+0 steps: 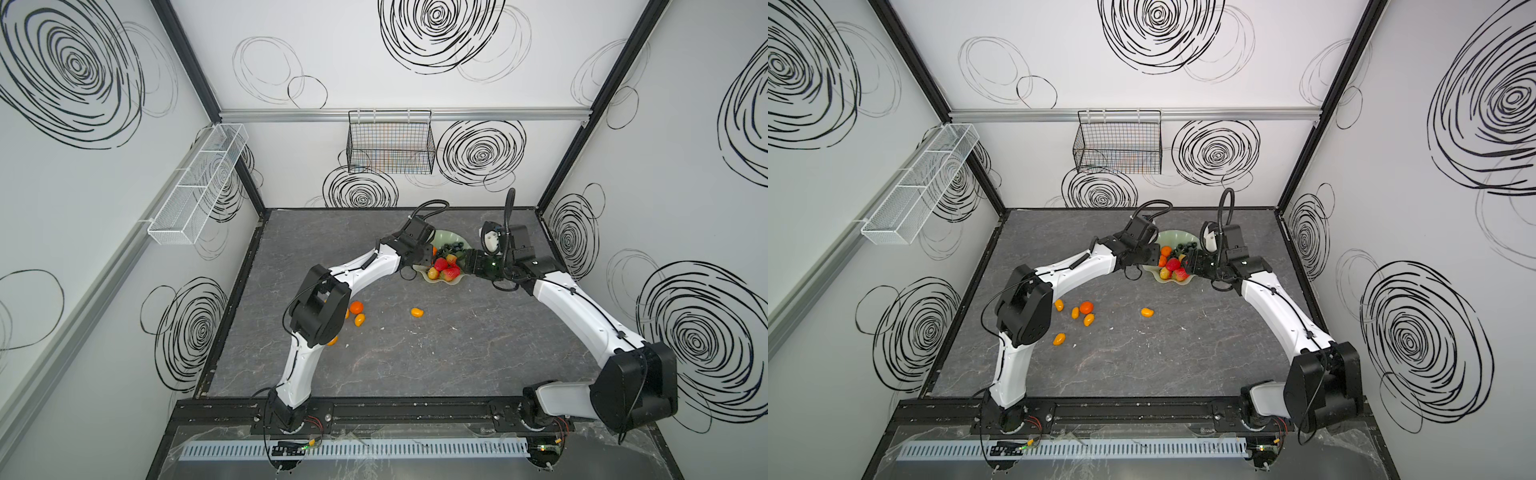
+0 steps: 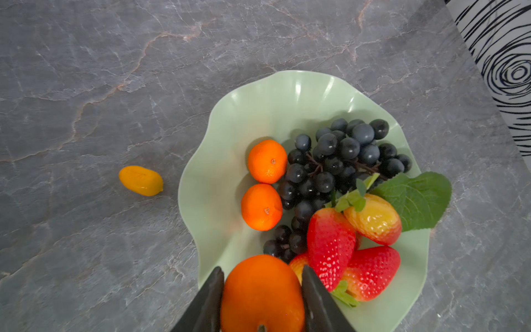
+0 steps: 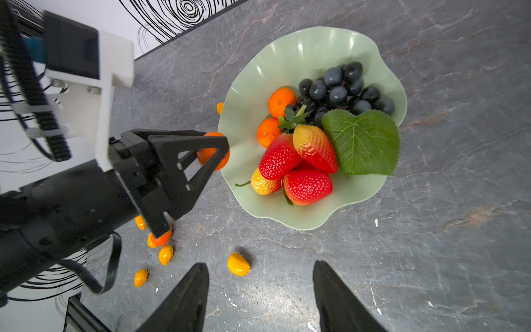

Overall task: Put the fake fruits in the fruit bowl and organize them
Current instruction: 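Carry the orange over the green bowl with the left gripper, then lower the orange into the bowl and open the left gripper, then withdraw the left gripper toward the pile while the right gripper moves over it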

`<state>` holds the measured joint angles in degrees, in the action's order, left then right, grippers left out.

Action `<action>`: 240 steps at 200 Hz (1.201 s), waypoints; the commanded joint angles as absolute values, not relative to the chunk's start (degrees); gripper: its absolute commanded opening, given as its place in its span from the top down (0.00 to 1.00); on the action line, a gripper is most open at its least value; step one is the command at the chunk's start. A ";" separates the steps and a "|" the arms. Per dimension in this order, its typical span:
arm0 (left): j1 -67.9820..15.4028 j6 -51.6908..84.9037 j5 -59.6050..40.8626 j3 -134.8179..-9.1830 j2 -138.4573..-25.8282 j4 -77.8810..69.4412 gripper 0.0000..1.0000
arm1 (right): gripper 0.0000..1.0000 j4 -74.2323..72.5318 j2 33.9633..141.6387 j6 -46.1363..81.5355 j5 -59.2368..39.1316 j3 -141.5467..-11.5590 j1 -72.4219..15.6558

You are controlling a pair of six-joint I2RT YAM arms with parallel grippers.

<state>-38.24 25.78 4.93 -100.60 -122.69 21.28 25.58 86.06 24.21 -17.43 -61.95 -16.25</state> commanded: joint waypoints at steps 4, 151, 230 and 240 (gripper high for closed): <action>-37.97 24.61 3.61 -103.18 -124.74 22.34 0.56 | 0.37 25.93 89.09 23.65 -18.43 -65.82 -15.65; -37.68 24.61 5.16 -104.34 -126.29 25.16 0.45 | 0.37 26.53 90.01 23.04 -19.09 -67.50 -15.12; -37.05 26.02 5.59 -94.53 -110.86 21.91 0.42 | 0.37 24.22 88.29 23.64 -18.47 -65.40 -17.30; -36.85 26.63 6.07 -90.59 -107.12 20.55 0.41 | 0.37 23.79 88.26 23.97 -17.94 -65.14 -18.65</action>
